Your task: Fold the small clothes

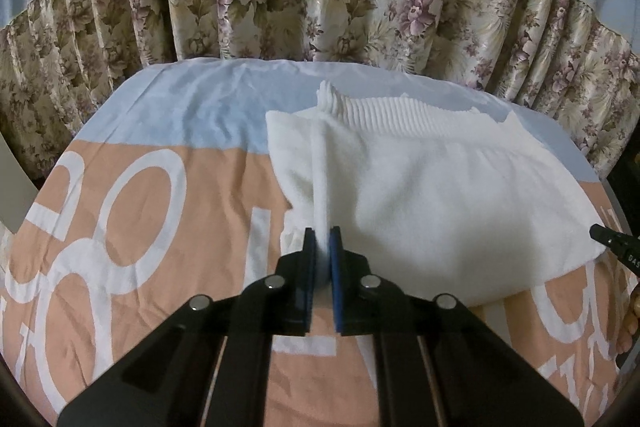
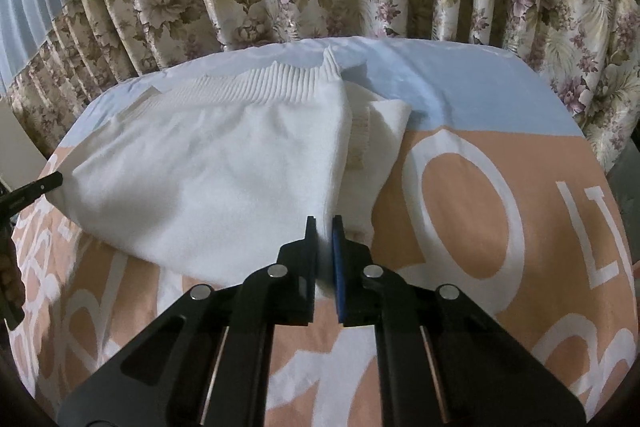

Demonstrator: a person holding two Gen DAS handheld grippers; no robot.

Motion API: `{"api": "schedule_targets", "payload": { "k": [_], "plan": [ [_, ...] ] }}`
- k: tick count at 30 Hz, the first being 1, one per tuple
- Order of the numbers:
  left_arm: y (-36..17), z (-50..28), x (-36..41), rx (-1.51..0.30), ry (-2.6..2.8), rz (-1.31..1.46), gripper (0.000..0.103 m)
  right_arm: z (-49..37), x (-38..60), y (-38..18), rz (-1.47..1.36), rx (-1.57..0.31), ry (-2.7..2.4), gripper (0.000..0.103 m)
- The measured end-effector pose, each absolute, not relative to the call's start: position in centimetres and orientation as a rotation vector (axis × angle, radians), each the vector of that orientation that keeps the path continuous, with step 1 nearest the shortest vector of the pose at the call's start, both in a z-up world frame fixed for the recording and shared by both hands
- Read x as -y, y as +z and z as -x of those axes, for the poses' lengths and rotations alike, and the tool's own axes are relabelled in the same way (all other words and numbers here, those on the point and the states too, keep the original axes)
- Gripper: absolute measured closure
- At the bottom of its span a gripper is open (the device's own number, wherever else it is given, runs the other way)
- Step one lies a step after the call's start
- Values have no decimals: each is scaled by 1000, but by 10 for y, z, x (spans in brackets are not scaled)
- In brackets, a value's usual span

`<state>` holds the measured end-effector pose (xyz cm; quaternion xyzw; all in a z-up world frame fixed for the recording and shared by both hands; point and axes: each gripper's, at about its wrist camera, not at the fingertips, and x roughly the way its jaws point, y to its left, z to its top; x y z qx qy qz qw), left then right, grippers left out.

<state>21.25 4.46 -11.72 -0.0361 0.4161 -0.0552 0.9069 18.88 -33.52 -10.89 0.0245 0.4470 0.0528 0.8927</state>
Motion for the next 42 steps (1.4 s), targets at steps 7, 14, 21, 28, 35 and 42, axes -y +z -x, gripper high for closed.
{"api": "schedule_targets", "payload": {
  "k": [7,14,21,28,35,42],
  "plan": [
    [-133,-195,-50,-892,-109,70,96,-169,337,-124,-39,-959,113,96],
    [-150,-185,-51,-919,-116,59,92,-159,334,-132,-27,-964,108,95],
    [-125,-172,-61,-873,-129,-28,50,-152,344,-112,-32,-935,117,69],
    [-81,-173,-72,-791,-97,-69,40,-157,376,-76,-26,-875,56,59],
    [-66,-200,-36,-762,21,6,22,-186,383,-78,-59,-891,-57,36],
    [-77,-229,17,-803,-15,27,22,-219,360,-82,-57,-914,-62,25]
  ]
}}
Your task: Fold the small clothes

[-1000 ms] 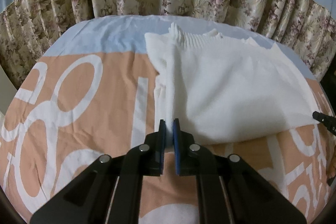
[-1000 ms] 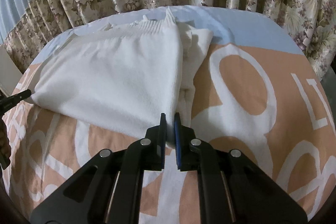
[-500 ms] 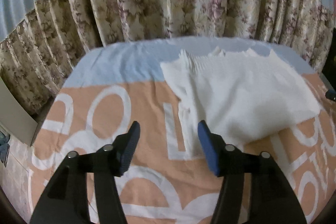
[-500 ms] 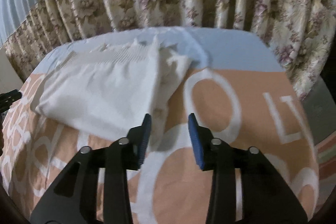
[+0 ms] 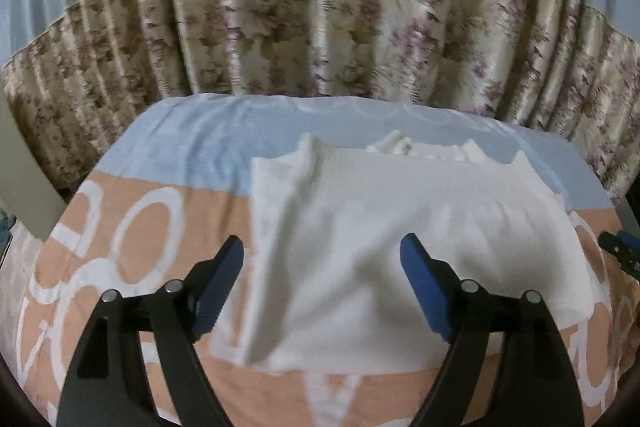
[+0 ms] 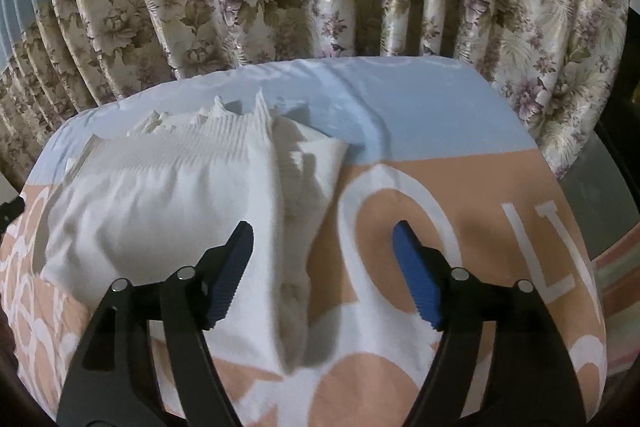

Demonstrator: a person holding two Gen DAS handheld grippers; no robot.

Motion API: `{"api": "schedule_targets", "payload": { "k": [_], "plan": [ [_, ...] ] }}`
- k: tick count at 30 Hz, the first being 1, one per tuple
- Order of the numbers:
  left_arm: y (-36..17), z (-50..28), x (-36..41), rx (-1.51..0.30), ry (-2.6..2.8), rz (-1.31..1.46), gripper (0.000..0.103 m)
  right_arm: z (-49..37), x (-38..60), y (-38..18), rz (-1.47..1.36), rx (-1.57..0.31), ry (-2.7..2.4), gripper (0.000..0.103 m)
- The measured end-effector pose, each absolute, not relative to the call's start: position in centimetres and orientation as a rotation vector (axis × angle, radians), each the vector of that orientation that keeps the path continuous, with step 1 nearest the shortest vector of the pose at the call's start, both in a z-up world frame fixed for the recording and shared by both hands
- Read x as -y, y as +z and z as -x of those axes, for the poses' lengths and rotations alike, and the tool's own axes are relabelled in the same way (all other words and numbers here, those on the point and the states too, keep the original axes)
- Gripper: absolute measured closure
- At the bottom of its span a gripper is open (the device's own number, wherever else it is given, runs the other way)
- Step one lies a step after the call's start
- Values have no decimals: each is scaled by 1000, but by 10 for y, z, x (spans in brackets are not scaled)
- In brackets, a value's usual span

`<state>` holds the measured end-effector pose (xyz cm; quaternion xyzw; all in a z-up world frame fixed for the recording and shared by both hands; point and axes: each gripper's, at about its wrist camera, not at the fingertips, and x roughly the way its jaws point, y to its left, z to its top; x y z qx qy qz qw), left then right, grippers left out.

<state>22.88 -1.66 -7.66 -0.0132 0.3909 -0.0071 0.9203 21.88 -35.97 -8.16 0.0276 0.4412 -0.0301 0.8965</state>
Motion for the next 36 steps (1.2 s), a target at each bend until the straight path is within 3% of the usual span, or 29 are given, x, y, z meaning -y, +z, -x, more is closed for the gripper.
{"api": "schedule_targets", "payload": {
  "k": [16,32,34,36],
  "plan": [
    [-106,-257,86,-821,-132,-52,22,-258,353,-109,-84,-979,-29,21],
    [-145,-266,110,-876,-156,-66,22,-276,373,-149,-199,-1045,-2,18],
    [-153,-264,109,-884,-157,-62,21,-276,372,-150,-197,-1038,15,22],
    [-156,-262,107,-873,-155,-54,20,-275,369,-149,-198,-1032,44,40]
  ]
}}
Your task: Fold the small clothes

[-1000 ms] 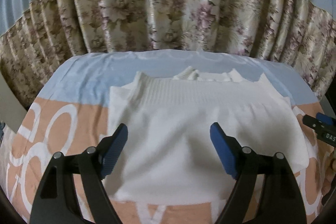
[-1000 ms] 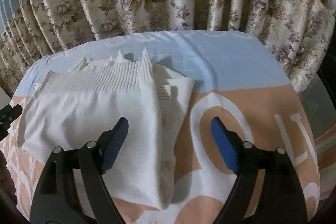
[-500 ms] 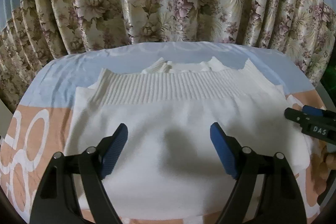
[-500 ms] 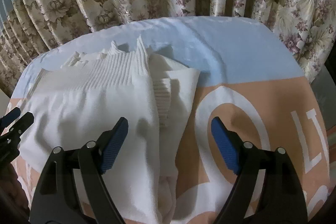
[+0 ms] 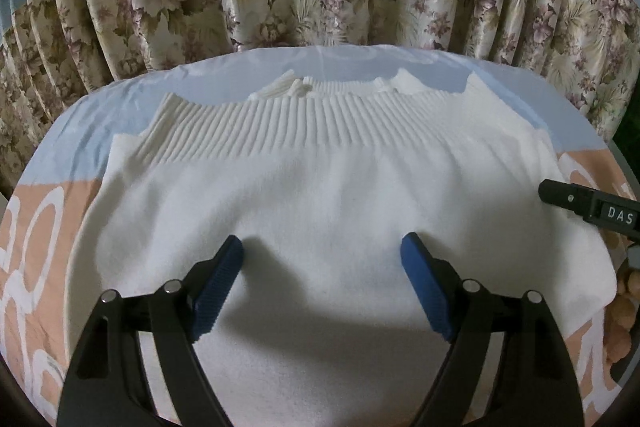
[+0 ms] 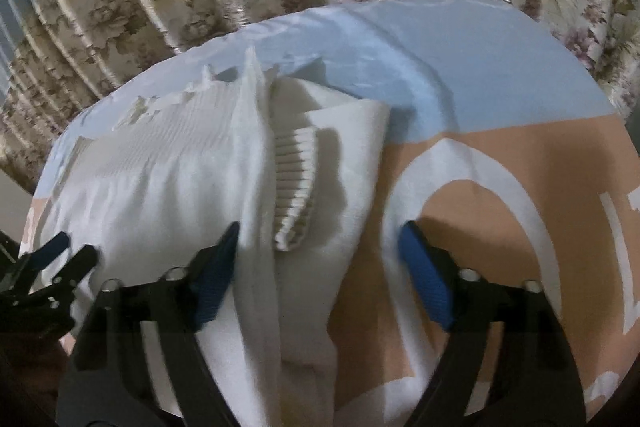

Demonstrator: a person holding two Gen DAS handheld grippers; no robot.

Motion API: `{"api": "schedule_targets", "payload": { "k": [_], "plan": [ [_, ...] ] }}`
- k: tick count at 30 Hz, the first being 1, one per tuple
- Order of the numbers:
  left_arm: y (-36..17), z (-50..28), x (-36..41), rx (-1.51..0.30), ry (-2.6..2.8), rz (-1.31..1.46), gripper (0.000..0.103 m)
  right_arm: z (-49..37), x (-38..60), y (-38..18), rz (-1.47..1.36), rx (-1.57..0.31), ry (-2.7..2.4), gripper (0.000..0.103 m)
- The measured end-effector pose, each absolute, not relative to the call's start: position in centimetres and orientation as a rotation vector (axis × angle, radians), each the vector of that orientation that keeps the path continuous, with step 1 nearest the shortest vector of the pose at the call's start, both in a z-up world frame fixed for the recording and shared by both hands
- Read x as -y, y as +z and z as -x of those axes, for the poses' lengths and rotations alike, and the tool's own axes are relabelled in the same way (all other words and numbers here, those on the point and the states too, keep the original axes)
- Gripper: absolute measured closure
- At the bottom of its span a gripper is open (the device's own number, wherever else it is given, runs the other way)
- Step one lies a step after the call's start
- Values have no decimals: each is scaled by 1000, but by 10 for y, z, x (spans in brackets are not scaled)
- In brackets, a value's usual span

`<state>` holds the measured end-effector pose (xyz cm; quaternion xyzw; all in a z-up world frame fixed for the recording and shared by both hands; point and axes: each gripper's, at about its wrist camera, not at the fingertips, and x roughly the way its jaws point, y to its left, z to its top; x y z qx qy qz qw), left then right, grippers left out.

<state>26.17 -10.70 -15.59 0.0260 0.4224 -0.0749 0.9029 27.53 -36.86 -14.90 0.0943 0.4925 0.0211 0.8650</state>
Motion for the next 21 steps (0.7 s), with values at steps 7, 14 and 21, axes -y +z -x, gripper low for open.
{"api": "schedule_targets", "payload": {
  "k": [7,14,21],
  "plan": [
    [-157,-260,107,-867,-144,-48,17,-276,354,-141,-210,-1037,108,76],
    [-151,-247,119,-867,-253,-25,17,-273,349,-127,-196,-1004,85,81],
    [-168,-247,141,-919,-231,-133,12,-277,333,-81,-198,-929,146,82]
  ]
}}
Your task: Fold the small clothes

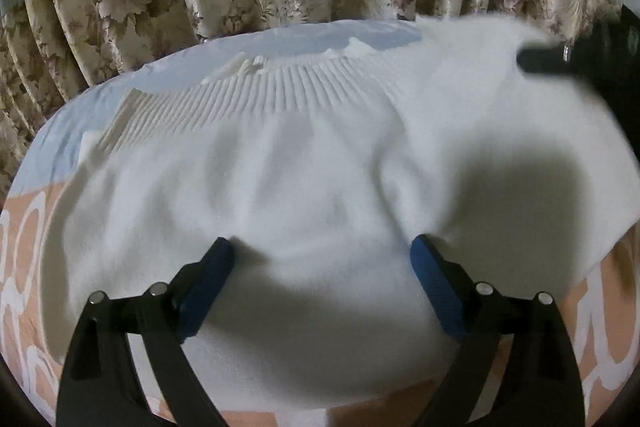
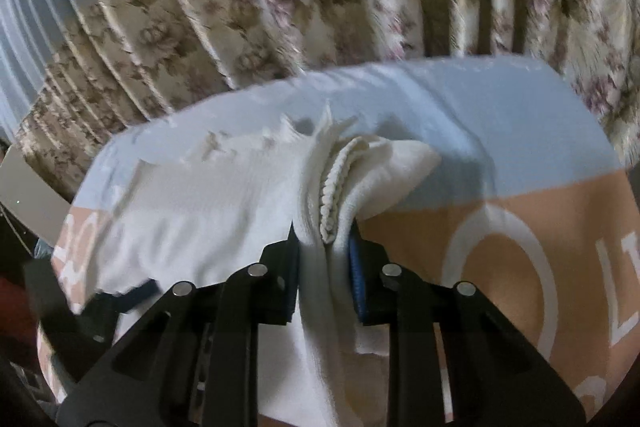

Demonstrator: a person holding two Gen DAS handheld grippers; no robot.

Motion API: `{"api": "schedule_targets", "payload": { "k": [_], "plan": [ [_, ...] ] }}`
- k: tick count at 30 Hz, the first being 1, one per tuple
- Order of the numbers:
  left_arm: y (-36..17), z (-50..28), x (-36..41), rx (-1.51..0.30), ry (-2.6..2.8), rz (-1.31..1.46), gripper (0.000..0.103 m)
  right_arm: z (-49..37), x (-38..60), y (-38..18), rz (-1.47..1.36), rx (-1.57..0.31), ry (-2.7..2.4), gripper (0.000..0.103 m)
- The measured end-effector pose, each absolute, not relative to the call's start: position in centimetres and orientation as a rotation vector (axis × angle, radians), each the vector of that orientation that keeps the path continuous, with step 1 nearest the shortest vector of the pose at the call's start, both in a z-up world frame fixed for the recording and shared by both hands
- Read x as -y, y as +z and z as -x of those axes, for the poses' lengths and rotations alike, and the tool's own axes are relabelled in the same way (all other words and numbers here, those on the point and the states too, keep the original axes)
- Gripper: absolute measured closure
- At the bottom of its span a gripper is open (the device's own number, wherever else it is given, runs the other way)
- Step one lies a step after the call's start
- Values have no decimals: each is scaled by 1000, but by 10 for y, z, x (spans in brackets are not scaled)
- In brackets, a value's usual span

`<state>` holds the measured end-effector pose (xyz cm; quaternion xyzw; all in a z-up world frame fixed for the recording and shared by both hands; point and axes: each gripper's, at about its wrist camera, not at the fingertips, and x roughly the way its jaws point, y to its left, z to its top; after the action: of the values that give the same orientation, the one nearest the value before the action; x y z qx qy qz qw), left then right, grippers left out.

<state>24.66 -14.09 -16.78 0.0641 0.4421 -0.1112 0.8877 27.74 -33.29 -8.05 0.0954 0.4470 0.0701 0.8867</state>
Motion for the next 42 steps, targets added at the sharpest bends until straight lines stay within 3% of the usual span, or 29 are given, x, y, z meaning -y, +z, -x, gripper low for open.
{"api": "schedule_targets", "payload": {
  "k": [12,23,42],
  "plan": [
    [-144,-244,102,-909,-224,-28,11,-287,295,-45,-221,-906,187,82],
    [-93,-290,-9,-856,-77,56,11,-292,222,-36,-131,-868,123,82],
    [-112,-312,-112,-917,-48,144,11,-325,72,-71,-66,-946,175,82]
  ]
}}
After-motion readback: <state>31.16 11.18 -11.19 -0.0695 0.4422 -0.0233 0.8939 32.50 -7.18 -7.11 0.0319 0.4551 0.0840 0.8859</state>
